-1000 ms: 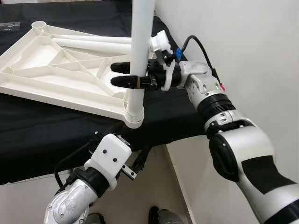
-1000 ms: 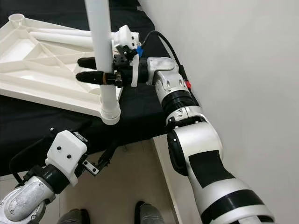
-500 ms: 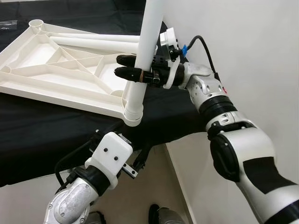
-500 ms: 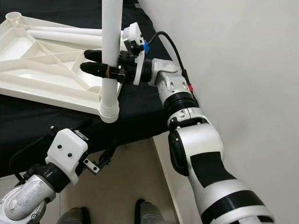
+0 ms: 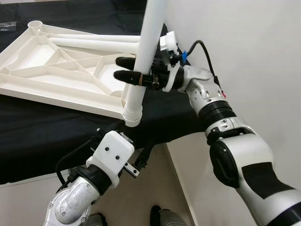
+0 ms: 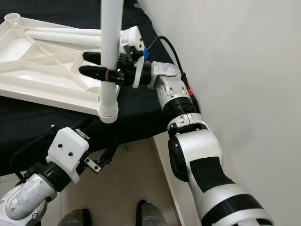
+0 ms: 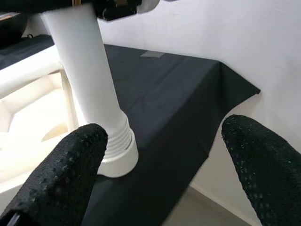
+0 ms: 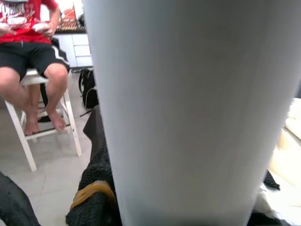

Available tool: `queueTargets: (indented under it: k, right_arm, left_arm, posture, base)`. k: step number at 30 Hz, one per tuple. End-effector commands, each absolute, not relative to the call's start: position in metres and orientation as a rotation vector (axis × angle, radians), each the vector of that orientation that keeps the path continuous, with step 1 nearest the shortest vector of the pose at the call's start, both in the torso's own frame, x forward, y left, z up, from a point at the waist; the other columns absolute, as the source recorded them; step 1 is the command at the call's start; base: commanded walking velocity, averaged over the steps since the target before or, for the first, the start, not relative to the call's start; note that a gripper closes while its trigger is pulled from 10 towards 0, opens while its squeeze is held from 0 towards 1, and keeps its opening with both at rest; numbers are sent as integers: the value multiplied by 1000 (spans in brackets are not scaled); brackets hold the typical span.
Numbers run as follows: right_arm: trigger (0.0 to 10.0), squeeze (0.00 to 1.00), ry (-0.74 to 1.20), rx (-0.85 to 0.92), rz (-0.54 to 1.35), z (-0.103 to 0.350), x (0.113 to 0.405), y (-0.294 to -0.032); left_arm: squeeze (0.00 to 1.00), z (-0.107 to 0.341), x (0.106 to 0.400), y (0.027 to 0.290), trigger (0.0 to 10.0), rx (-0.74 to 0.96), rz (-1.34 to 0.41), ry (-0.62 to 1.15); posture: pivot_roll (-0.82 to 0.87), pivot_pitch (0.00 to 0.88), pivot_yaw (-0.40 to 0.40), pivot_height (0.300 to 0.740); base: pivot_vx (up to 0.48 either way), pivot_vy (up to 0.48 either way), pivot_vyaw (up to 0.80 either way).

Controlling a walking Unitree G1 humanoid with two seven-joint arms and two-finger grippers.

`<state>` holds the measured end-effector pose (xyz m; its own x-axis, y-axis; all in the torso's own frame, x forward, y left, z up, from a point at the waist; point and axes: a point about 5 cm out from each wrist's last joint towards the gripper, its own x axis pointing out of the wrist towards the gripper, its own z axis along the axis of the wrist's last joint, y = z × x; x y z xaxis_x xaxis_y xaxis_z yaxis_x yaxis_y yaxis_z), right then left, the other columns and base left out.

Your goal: Building children table

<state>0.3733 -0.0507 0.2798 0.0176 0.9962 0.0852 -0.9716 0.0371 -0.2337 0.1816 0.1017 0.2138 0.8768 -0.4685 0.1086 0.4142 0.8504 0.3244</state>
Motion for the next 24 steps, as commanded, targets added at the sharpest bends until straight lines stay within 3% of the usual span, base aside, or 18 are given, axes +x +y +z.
queueTargets:
  k: [1, 14, 24]
  right_arm:
    - [10000, 0, 6, -138, 1563, 225, 369, -49]
    - [10000, 0, 72, -237, 1513, 225, 370, -22]
    - [10000, 0, 80, -187, 1369, 217, 376, -27]
  left_arm:
    - [0, 212, 181, 101, 10000, 291, -471, -171]
    - [0, 213, 182, 99, 10000, 284, -464, -183]
    - [0, 214, 183, 100, 10000, 289, -452, -188]
  posture:
    - [105, 256, -127, 740]
    - [92, 251, -142, 740]
    - [90, 249, -139, 740]
  base:
    - [0, 0, 0]
    - [0, 0, 0]
    - [0, 0, 0]
